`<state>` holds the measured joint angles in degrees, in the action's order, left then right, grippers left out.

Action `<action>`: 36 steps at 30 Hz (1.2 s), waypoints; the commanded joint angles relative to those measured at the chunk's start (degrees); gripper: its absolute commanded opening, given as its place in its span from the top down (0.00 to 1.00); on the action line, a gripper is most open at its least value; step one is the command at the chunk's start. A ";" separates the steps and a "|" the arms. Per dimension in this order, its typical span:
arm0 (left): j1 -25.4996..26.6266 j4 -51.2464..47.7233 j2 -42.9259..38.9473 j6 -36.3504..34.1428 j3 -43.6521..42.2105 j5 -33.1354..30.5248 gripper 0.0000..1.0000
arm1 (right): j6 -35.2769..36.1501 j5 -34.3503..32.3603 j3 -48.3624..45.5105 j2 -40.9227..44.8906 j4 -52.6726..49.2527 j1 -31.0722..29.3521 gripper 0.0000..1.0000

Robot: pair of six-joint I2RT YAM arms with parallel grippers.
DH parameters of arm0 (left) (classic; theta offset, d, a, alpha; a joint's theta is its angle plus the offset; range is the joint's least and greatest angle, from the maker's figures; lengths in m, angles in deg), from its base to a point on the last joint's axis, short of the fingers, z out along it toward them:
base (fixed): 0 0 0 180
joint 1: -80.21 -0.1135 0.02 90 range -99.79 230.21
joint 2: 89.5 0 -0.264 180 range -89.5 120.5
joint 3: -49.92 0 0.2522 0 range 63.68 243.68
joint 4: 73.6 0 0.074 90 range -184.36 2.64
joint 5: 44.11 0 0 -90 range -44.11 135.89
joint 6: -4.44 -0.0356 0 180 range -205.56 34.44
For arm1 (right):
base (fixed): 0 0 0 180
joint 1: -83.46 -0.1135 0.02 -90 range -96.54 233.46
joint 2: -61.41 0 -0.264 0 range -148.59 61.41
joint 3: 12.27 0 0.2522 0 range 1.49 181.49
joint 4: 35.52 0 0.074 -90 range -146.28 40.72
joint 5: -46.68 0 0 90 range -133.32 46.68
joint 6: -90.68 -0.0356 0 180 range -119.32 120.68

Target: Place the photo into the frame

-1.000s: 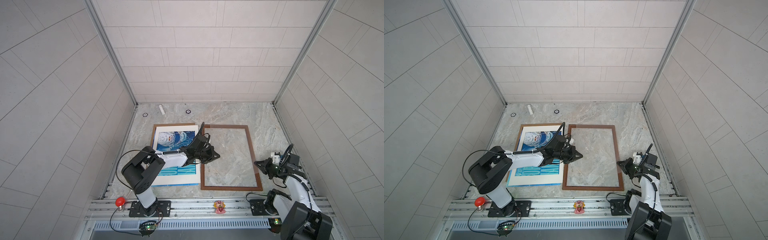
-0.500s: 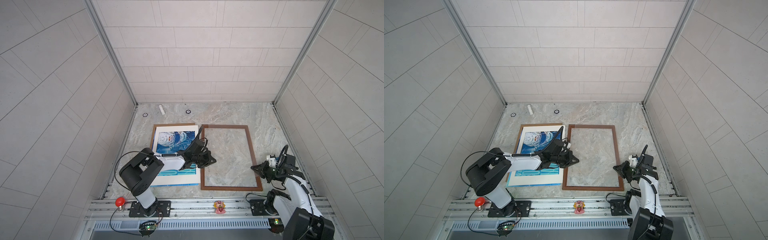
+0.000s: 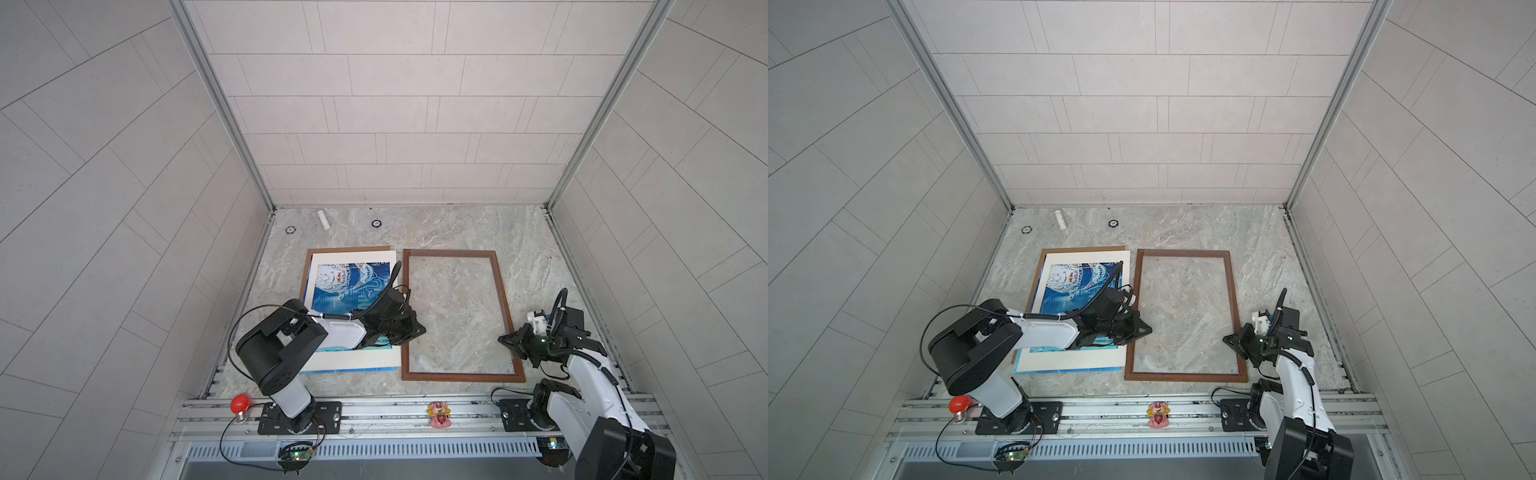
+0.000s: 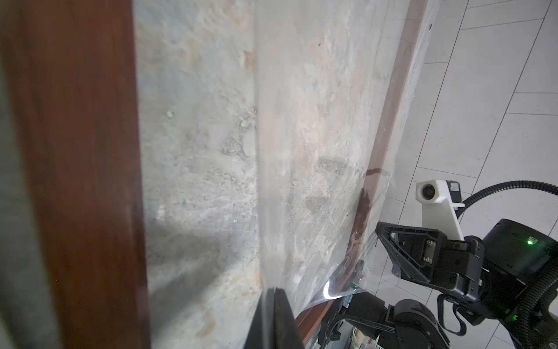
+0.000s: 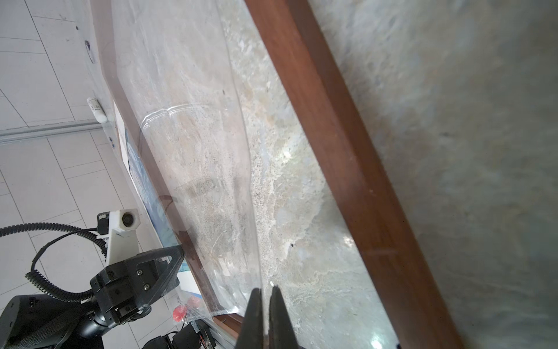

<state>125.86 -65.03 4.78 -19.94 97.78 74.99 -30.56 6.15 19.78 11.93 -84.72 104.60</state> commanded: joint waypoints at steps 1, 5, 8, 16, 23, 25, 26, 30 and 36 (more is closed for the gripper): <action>0.65 3.30 -0.86 0.41 -0.82 -1.53 1.00 | 1.27 -1.05 2.30 -0.74 -1.33 -0.31 1.00; 0.76 4.72 0.02 1.54 -0.86 -0.80 1.00 | 1.70 -0.55 3.40 -1.21 -2.65 -0.42 1.00; 1.02 5.54 0.16 2.46 -1.28 -0.73 1.00 | 1.99 0.00 3.60 -1.16 -3.35 -0.52 1.00; 1.47 7.82 0.65 6.02 -2.47 -1.07 1.00 | 1.09 0.93 2.47 -1.08 -1.56 -0.54 1.00; 1.99 12.92 2.49 9.53 -4.57 -0.62 1.00 | 0.63 1.92 2.42 -1.22 -1.78 -0.59 1.00; 2.16 12.71 2.56 9.34 -4.75 -0.64 1.00 | -0.64 2.92 1.99 -1.29 -0.90 -0.62 1.00; 2.29 12.78 2.74 9.31 -4.84 -0.65 1.00 | -1.42 3.53 1.61 -1.40 -0.31 -0.61 1.00; 2.27 12.59 2.27 9.52 -5.10 -0.54 1.00 | -4.41 5.48 0.36 -1.41 1.43 -0.60 1.00; 2.26 11.26 1.48 9.01 -4.28 0.36 1.00 | -5.40 7.59 0.89 -2.57 0.72 -0.63 1.00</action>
<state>127.65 -54.39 6.90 -10.49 93.22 74.44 -34.58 11.22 20.59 9.86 -83.65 104.45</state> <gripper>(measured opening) 0.048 0.048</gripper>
